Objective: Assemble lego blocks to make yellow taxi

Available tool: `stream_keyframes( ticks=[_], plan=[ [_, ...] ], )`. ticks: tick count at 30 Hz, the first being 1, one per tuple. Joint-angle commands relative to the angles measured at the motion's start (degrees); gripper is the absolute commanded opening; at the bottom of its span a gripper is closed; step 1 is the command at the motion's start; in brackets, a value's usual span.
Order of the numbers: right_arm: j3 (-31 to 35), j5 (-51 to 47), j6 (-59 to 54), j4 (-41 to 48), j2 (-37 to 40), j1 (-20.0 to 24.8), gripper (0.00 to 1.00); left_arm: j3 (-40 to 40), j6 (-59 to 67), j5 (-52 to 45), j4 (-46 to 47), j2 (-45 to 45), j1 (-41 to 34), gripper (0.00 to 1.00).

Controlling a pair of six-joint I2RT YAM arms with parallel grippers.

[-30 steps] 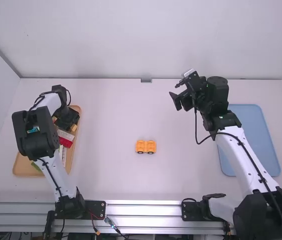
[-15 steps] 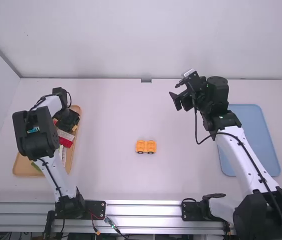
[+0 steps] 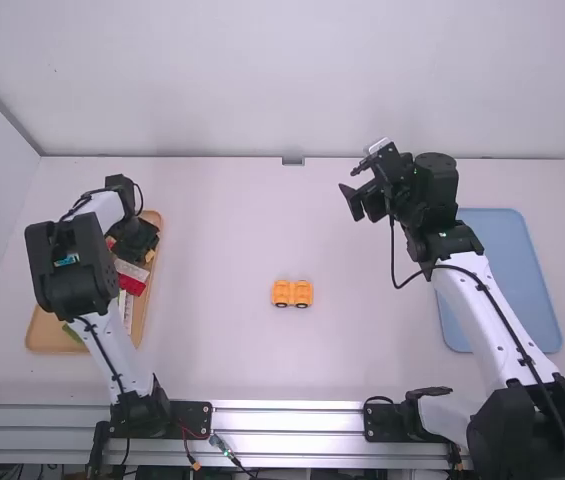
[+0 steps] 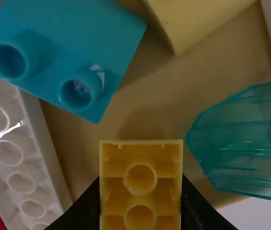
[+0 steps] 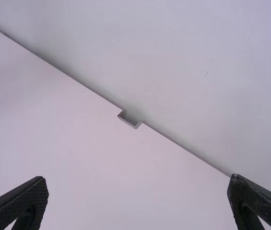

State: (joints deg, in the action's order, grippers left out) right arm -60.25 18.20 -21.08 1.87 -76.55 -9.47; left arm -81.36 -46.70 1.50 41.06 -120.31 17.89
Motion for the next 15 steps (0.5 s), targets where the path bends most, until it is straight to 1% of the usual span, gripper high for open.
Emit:
stream_keyframes(
  ticks=[1, 8, 9, 10, 11, 13, 15],
  plan=[
    [-0.83, -0.07, 0.24, -0.11, -0.07, 0.11, 0.99, -0.15, -0.15, -1.03, 0.66, 1.29, 0.11, 0.24],
    [-0.83, -0.04, 0.26, -0.11, -0.07, 0.11, 0.99, -4.46, -0.13, -0.37, 4.37, 1.31, 0.09, 0.18],
    [-0.83, -0.07, 0.26, -0.13, -0.07, 0.11, 0.99, -5.81, -0.13, -0.37, 5.51, 1.31, 0.09, 0.15],
    [-0.83, -0.04, 0.31, -0.13, -0.07, 0.11, 0.99, -7.04, -0.15, -0.39, 6.58, 1.31, 0.09, 0.13],
    [-0.83, 0.15, 0.26, -0.2, -0.07, 0.11, 0.99, -9.07, -0.15, -0.42, 8.46, 1.46, 0.11, 0.08],
    [-0.83, 1.44, 0.28, -0.39, -0.07, 0.11, 0.99, -11.3, 0.44, -0.42, 10.6, 1.79, 0.11, 0.07],
    [-0.83, 4.83, 0.31, -0.68, -0.52, 0.11, 0.99, -14.51, 2.54, -0.57, 12.7, 2.29, 0.09, 0.06]
  ],
)
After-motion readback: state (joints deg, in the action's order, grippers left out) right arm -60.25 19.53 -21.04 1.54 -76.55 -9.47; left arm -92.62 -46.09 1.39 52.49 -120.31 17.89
